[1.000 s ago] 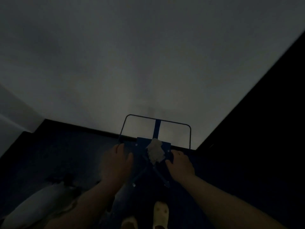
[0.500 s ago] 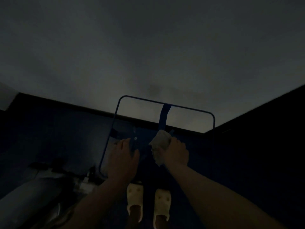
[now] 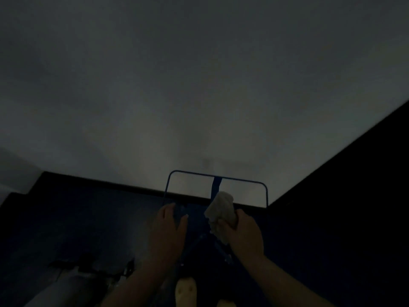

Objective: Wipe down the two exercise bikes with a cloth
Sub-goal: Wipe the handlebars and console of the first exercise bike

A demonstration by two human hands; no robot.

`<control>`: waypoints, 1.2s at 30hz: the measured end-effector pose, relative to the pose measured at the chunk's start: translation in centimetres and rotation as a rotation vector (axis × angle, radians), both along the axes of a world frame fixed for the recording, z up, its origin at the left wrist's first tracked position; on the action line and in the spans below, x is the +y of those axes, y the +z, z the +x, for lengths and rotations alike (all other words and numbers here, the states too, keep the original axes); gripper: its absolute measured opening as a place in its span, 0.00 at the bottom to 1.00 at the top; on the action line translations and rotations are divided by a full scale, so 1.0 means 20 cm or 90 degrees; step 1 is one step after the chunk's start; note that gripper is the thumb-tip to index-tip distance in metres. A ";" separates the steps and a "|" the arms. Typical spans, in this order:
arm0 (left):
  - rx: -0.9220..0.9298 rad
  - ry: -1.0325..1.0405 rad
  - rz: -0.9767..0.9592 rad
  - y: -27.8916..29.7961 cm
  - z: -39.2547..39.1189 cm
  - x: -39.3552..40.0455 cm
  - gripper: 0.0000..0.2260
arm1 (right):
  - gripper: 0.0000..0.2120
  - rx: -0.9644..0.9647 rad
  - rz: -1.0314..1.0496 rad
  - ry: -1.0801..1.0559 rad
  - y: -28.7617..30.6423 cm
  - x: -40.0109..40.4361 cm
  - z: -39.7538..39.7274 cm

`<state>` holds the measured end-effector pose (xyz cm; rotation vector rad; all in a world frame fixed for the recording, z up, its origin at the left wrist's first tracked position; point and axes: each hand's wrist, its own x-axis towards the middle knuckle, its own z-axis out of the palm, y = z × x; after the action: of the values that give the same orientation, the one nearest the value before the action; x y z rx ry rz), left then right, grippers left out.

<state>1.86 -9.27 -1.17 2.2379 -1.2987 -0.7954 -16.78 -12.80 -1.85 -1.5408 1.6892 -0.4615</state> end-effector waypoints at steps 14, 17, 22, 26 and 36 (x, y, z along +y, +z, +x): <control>-0.167 0.176 -0.203 0.63 -0.16 0.97 0.26 | 0.13 -0.041 -0.322 0.240 0.65 0.56 -0.23; -0.192 0.237 -0.211 0.71 -0.19 1.27 0.27 | 0.11 -0.090 -0.323 0.316 0.73 0.71 -0.17; -0.219 0.383 -0.253 0.87 -0.18 1.79 0.26 | 0.15 -0.136 -0.299 0.442 0.85 1.00 0.05; -0.230 0.456 -0.267 0.97 -0.05 2.12 0.24 | 0.15 -0.182 -0.306 0.516 0.94 1.26 0.29; -0.250 0.419 -0.327 1.06 0.46 2.73 0.12 | 0.15 -0.145 -0.359 0.512 1.09 1.83 0.86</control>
<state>11.14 45.25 20.05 2.2115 -0.6979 0.2051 0.48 23.76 19.85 -2.2955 0.6732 -0.6664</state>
